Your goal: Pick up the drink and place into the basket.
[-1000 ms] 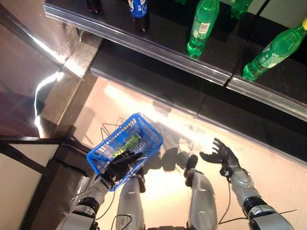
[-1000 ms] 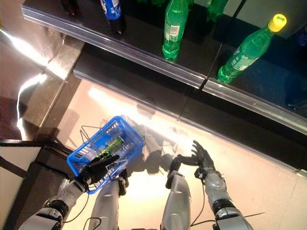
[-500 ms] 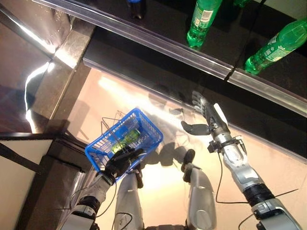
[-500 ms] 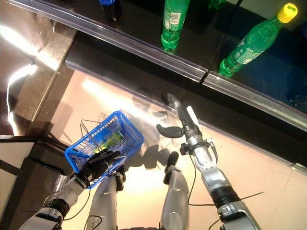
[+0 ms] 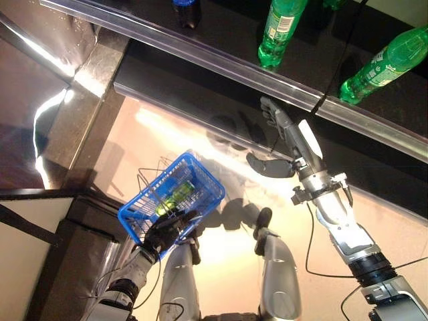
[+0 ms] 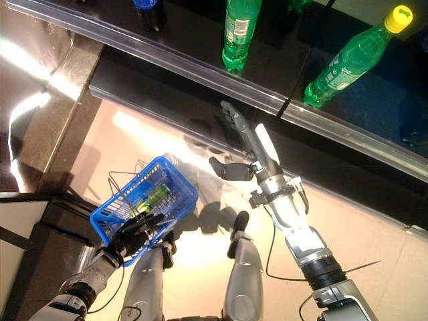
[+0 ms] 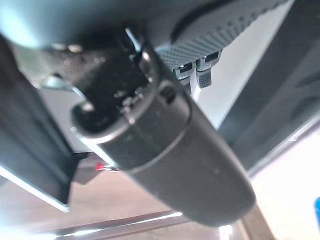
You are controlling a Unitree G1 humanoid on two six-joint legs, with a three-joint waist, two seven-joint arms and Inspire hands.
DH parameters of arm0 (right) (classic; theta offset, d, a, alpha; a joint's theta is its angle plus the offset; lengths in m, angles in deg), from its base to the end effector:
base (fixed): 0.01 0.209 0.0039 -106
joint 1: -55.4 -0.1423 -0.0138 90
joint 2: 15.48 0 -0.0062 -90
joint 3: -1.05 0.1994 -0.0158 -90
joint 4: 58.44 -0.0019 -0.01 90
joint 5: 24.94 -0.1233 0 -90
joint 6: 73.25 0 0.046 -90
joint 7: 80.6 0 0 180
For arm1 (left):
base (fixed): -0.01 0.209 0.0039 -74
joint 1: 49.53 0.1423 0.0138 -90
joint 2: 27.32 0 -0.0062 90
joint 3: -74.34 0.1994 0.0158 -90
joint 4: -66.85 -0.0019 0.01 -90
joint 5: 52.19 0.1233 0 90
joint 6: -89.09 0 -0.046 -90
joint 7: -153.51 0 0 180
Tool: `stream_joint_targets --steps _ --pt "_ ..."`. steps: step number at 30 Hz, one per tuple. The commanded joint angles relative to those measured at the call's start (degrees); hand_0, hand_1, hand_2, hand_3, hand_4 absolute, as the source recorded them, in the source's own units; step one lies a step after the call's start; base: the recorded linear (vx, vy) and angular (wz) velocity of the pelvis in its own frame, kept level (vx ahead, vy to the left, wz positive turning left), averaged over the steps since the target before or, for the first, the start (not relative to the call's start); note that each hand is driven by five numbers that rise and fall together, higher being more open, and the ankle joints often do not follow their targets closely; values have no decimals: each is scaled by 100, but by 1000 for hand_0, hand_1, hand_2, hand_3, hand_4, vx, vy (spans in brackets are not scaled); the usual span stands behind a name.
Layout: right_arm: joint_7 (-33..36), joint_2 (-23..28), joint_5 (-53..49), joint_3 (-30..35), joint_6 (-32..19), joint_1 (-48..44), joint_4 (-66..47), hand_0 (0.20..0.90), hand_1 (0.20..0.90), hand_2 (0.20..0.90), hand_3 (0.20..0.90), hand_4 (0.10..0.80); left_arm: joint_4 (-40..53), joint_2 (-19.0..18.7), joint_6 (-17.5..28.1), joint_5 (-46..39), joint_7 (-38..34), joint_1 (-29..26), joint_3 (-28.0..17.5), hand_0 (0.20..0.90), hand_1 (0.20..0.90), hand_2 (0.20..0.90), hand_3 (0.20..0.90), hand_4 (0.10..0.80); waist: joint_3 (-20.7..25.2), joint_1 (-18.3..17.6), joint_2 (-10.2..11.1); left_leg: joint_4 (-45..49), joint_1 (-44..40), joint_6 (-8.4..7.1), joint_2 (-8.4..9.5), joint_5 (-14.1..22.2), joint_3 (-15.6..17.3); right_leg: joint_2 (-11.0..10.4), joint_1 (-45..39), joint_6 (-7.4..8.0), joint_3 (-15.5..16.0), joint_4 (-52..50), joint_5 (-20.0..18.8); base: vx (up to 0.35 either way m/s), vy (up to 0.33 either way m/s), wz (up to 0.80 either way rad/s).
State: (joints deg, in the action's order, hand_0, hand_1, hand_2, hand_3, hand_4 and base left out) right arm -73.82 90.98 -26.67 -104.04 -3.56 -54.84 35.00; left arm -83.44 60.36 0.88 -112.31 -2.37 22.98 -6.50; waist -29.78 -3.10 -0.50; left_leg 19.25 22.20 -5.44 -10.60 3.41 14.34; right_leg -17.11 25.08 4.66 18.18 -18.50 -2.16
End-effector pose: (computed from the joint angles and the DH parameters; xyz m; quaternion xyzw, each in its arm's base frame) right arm 0.2457 -0.1963 0.1142 -0.2436 -0.2880 0.1105 0.9195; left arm 0.2003 0.2337 -0.0574 -0.3416 0.2381 0.0006 0.9092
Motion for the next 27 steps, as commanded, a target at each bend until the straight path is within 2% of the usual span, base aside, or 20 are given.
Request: stream_joint_targets --steps 1,2,3,5,6,15,27 --pt "300 273 -344 532 -811 -426 -983 900 900 900 900 800 159 77 127 -480 397 514 -243 300 300 300 200 100 239 27 29 1 -186 59 -79 13 89 -282 -151 488 -427 -61 105 0 0 0" --pt "311 277 -357 547 -819 -429 -995 900 900 900 900 800 146 77 122 -498 394 515 -253 300 300 300 200 100 237 27 29 2 -189 58 -80 14 90 -281 -156 487 -426 -59 106 -48 31 -2" --pt "381 288 -431 640 -849 -474 -1094 900 900 900 900 800 80 92 117 -517 425 534 -318 300 300 300 200 100 231 18 38 -41 -149 113 -68 -116 145 -288 -135 417 -384 24 -15 -50 31 -1" --pt "503 268 -397 754 -923 -501 -1172 900 900 900 900 800 22 113 112 -548 488 584 -373 300 300 300 200 100 230 23 27 -56 -167 113 -63 -113 155 -283 -153 409 -377 39 -13 24 34 -2" --pt "535 282 -399 791 -948 -511 -1189 900 900 900 900 800 29 122 108 -561 480 598 -372 300 300 300 200 100 229 32 8 -46 -240 60 -66 8 111 -268 -209 475 -407 -5 97 92 25 -3" --pt "917 336 -883 1110 -1199 -884 -1025 900 900 900 900 800 204 184 62 -477 453 645 -298 300 300 300 200 100 164 118 -16 -154 -323 87 -30 -30 119 -237 -324 466 -340 101 71 9 2 0" --pt "1129 296 -1334 1171 -1101 -1557 -528 900 900 900 900 800 310 194 -62 -285 379 655 -205 300 300 300 200 100 153 258 -71 -54 -334 87 -11 -17 45 -235 -469 422 -263 159 64 11 -5 0"
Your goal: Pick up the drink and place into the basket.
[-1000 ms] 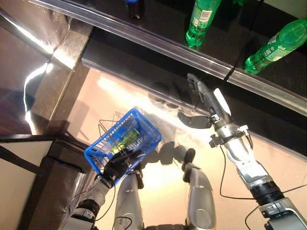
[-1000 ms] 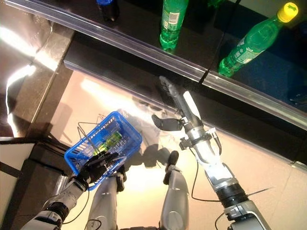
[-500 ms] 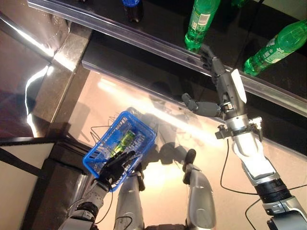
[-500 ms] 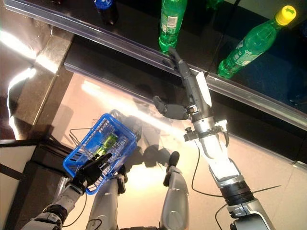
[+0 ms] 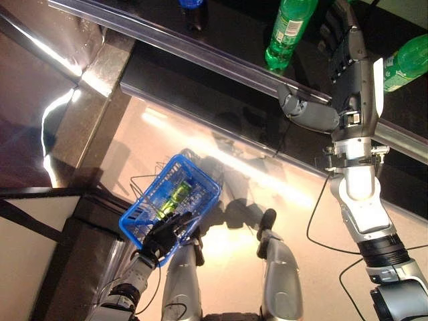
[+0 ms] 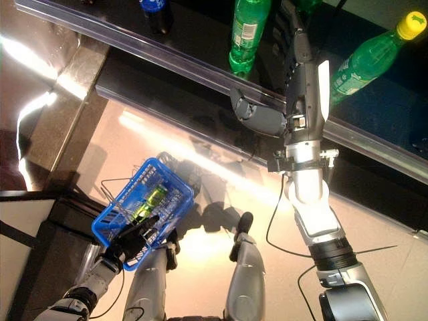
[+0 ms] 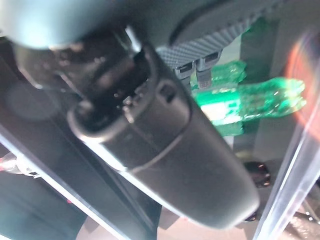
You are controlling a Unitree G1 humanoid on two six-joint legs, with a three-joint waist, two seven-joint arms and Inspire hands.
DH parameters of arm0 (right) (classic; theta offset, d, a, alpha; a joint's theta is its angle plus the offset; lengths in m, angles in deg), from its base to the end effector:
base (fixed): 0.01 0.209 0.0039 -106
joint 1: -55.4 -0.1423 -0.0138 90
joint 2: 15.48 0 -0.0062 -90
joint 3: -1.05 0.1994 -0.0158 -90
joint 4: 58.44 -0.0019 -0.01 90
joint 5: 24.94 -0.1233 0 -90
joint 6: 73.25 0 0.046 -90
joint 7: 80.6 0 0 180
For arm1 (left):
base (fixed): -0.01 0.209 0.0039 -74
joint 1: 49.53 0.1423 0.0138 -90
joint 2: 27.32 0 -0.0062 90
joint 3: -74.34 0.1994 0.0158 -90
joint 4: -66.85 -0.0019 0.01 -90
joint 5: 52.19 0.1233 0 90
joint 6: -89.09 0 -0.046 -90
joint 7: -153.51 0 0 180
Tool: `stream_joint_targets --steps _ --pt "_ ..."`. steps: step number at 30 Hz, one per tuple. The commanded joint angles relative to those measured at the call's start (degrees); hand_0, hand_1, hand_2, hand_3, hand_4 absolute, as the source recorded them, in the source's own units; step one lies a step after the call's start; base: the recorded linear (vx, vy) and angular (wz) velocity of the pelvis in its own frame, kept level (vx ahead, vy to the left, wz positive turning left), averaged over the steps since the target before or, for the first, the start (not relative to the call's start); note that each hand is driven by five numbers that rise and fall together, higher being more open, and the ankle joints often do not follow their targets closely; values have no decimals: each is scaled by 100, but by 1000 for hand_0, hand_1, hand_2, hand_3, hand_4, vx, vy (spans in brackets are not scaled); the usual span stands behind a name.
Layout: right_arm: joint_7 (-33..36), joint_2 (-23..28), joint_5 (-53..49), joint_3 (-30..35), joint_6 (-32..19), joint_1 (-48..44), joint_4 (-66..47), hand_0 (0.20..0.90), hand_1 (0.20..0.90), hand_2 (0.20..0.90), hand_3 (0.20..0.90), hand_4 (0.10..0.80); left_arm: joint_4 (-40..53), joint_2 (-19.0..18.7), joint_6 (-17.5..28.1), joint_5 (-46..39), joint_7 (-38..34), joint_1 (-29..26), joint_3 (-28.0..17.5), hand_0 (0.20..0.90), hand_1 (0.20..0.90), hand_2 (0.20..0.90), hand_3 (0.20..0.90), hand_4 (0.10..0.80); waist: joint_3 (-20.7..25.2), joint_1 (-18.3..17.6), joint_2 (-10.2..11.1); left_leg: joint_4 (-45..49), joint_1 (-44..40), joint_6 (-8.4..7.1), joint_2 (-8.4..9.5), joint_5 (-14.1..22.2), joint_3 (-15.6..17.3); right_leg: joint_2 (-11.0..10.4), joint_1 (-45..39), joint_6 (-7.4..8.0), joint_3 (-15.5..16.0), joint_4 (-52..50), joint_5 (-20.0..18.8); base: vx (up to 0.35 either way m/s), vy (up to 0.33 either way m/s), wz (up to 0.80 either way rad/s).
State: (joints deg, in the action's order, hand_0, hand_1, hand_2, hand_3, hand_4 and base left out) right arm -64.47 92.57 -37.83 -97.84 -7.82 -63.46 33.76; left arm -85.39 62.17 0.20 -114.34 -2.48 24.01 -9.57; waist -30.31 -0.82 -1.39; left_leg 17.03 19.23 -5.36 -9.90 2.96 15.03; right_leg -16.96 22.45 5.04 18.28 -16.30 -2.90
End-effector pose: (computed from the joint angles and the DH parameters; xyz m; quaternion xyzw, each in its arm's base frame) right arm 0.2610 -0.2069 0.1709 -0.1169 -0.4198 -0.0016 0.9000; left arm 0.1905 0.2299 -0.0663 -0.3832 0.2431 0.0339 0.8905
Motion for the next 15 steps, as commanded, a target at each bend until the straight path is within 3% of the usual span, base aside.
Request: stream_joint_targets --steps 1,15 --pt "180 133 -244 539 -638 -750 -364 900 900 900 900 800 518 18 -1 -70 382 552 119 300 300 300 200 100 203 40 11 164 -36 80 -80 21 -30 -244 -212 382 -269 -57 139 0 0 0" --pt "204 244 -731 371 -75 -1455 453 900 900 900 900 800 589 -45 -83 -8 359 555 262 300 300 300 200 100 217 199 -46 53 -115 67 -56 -79 -69 -239 -390 377 -157 70 97 1 -2 1"
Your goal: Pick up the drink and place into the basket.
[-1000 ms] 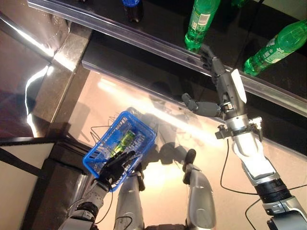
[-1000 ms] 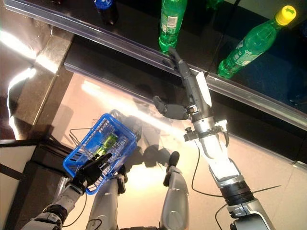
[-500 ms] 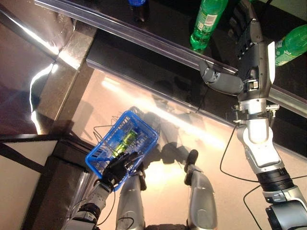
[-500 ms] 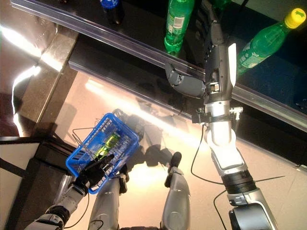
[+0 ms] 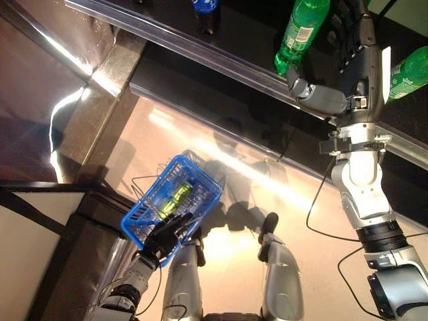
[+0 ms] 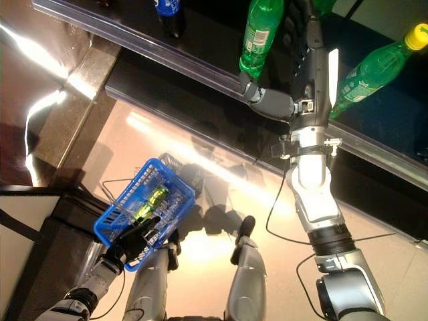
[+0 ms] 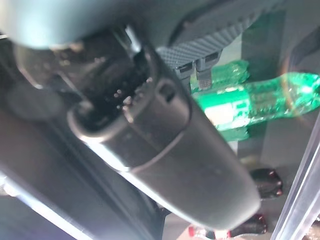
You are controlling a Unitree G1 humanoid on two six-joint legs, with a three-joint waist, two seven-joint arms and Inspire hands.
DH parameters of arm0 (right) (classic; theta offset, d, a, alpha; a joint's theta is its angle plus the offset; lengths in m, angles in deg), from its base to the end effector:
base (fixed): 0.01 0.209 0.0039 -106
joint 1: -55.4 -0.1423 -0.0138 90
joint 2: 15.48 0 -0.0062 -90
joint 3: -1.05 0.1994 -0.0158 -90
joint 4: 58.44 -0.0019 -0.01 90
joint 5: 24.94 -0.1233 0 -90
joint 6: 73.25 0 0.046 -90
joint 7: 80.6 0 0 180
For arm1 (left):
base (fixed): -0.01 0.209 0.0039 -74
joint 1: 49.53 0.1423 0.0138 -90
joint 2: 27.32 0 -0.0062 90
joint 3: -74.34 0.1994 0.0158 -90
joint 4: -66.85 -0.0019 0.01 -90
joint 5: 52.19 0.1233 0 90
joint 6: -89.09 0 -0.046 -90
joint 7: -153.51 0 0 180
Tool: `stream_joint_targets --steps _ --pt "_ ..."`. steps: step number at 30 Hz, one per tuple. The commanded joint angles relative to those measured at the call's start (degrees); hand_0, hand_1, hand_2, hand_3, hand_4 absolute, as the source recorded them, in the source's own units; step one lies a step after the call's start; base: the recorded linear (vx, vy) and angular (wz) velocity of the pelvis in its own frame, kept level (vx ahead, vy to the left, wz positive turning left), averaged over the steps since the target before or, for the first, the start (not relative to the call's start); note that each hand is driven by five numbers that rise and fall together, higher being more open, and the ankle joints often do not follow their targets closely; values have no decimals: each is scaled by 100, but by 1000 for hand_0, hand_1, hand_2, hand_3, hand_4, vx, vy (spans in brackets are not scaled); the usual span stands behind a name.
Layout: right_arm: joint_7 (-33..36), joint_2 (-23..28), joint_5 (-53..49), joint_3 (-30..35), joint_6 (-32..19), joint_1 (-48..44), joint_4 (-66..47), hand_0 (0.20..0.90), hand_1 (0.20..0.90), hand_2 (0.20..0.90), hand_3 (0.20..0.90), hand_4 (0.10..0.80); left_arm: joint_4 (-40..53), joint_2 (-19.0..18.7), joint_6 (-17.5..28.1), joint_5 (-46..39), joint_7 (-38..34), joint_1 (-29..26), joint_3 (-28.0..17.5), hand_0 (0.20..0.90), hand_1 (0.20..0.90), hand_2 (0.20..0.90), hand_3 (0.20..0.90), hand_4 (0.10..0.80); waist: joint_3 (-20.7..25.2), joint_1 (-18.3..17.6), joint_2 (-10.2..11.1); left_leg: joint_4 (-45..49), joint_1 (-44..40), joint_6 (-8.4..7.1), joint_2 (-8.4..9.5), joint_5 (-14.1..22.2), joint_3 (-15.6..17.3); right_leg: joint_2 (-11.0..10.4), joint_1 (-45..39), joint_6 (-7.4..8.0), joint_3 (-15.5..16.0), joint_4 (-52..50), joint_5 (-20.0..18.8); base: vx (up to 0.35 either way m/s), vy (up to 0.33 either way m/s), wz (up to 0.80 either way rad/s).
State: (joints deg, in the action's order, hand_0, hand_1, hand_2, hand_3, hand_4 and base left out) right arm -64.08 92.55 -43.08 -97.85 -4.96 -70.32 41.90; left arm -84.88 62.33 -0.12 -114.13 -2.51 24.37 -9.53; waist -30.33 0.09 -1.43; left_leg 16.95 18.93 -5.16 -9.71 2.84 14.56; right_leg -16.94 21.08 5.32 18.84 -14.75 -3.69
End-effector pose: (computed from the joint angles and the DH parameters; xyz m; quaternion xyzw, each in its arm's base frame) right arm 0.2840 -0.2125 0.1841 -0.0851 -0.3875 -0.0350 0.9173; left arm 0.1895 0.2287 -0.0670 -0.3840 0.2458 0.0308 0.8895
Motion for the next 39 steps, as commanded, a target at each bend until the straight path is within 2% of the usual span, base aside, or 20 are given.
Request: stream_joint_targets --steps 1,18,39 --pt "185 239 -227 350 -316 -819 -314 900 900 900 900 800 535 -59 -45 -29 365 519 276 300 300 300 200 100 220 120 -51 54 -84 46 -71 -75 -26 -237 -258 345 -206 -84 174 0 0 0" --pt "357 431 -862 126 194 -1673 889 900 900 900 900 800 546 -112 -106 17 382 450 495 300 300 300 200 100 192 295 -120 -74 -153 31 -43 -168 -69 -243 -401 348 -91 24 136 -2 -1 2" --pt "-61 577 -1552 -467 575 -2945 2452 900 900 900 900 800 548 -229 -217 141 457 392 725 300 300 300 200 100 188 597 -178 -177 -194 25 -8 -230 -177 -271 -532 349 82 84 116 2 -2 2"
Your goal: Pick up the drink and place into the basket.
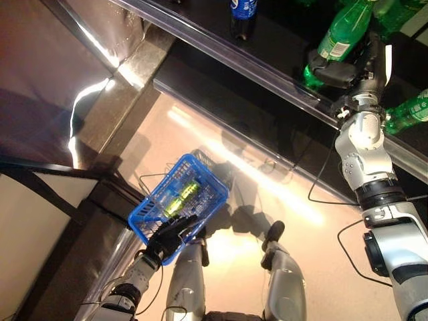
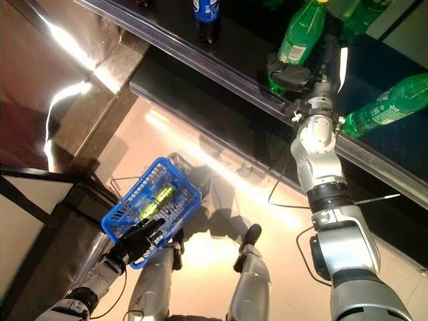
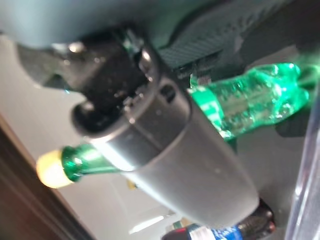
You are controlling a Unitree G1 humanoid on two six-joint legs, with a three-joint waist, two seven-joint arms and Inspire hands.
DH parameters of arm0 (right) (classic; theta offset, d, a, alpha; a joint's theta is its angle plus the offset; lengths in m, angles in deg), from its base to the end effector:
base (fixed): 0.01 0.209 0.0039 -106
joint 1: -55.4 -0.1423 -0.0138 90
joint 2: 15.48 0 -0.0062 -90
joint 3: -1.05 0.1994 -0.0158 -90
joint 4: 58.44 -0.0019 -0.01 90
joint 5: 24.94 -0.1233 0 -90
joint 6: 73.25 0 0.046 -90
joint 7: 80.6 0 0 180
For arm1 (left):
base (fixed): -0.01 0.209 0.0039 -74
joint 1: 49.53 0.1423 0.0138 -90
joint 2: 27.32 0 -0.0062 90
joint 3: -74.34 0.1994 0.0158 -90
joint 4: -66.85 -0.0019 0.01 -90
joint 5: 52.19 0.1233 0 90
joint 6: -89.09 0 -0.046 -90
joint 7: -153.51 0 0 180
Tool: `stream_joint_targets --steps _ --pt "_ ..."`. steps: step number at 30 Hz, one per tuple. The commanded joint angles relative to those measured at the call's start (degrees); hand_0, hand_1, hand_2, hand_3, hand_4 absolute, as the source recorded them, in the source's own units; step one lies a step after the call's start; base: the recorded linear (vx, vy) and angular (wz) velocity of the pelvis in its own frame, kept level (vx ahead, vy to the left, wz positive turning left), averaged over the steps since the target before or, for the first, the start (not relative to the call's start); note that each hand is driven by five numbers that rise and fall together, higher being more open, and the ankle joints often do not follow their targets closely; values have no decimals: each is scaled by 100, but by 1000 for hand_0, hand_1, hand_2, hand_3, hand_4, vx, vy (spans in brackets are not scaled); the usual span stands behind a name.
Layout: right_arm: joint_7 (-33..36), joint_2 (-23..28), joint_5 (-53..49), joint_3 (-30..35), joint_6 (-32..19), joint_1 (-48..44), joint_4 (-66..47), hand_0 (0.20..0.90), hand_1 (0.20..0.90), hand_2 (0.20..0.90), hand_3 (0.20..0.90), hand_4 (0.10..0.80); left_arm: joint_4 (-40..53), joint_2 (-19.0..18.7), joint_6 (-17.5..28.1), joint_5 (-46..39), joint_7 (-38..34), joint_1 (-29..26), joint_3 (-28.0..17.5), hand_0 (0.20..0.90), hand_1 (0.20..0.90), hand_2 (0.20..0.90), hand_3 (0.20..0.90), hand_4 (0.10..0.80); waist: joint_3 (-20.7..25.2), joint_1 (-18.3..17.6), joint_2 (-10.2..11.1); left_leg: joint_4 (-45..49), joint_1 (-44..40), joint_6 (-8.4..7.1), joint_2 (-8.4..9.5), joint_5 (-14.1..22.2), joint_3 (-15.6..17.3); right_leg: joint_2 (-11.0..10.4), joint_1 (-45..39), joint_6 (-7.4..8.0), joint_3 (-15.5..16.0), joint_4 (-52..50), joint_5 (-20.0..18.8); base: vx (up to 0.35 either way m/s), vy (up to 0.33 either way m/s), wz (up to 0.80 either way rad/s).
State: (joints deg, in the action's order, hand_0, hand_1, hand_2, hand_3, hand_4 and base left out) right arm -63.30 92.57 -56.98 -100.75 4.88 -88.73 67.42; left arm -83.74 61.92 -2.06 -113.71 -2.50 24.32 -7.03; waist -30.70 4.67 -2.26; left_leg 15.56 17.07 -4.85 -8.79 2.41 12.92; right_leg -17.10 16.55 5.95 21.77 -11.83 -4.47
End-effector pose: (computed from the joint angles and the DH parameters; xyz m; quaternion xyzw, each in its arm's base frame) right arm 0.3379 -0.2254 0.2140 -0.0048 -0.2486 -0.1195 0.9612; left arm 0.1912 0.2253 -0.0662 -0.3744 0.2655 0.0059 0.8884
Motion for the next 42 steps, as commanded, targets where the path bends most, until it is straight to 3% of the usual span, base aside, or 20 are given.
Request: stream_joint_targets --steps 1,10,11,26,42 --pt "-154 569 -168 -222 -403 -1168 -21 900 900 900 900 800 419 -192 -16 82 470 394 500 300 300 300 200 100 225 150 -98 -25 1 -7 -97 -183 -22 -254 -80 284 -208 -208 197 4 -9 4" --pt "-270 601 -388 -417 -325 -1561 505 900 900 900 900 800 452 -239 -47 118 478 398 575 300 300 300 200 100 227 240 -122 11 35 0 -79 -159 -96 -279 -79 288 -197 -212 190 1 -2 0" --pt "-267 603 -391 -451 -332 -1590 531 300 300 300 200 100 455 -248 -51 107 478 398 586 300 300 300 200 100 229 244 -125 5 35 4 -77 -158 -95 -279 -74 293 -198 -216 196 0 0 0" --pt "-229 577 -427 -479 -345 -1693 805 300 300 300 200 100 436 -275 -83 116 481 354 634 300 300 300 200 100 184 267 -159 79 81 15 -73 -128 -120 -326 -52 292 -198 -259 178 0 0 0" --pt "-335 524 -147 -454 -509 -1479 301 300 300 300 200 100 460 -286 -40 150 525 434 603 300 300 300 200 100 222 211 -113 -146 -107 -8 -70 -198 -38 -246 -209 318 -219 -34 103 2 0 0"
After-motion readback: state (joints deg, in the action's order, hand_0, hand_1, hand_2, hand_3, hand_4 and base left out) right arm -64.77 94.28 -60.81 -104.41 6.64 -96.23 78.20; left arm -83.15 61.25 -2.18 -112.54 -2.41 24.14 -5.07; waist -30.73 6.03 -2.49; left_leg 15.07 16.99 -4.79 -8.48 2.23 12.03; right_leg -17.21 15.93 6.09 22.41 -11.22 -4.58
